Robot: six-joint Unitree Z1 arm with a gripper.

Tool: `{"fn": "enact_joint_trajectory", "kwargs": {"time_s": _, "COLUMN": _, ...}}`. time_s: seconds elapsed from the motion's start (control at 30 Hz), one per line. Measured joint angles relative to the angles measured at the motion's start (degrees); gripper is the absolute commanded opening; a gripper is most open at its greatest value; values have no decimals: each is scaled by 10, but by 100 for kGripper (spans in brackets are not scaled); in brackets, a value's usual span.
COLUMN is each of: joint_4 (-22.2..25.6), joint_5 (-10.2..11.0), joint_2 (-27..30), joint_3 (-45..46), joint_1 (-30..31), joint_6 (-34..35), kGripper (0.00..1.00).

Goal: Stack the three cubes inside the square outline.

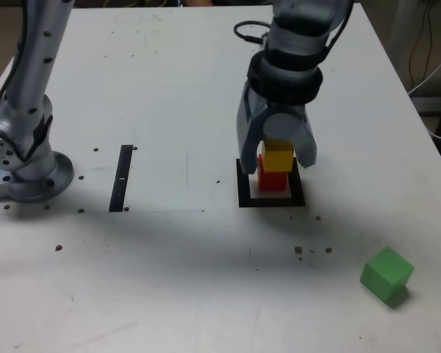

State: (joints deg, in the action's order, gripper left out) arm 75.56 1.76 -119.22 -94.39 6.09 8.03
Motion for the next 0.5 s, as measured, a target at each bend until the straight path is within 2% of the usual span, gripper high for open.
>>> {"fn": "enact_joint_trajectory", "kwargs": {"time_s": 0.3, "joint_4": 0, "joint_5": -3, "joint_2": 5, "joint_3": 15, "joint_1": 0, "joint_6": 7, "kGripper": 100}}
{"fn": "enact_joint_trajectory", "kwargs": {"time_s": 0.5, "joint_4": 0, "joint_5": -7, "joint_2": 33, "joint_3": 17, "joint_1": 5, "joint_6": 6, "kGripper": 100}}
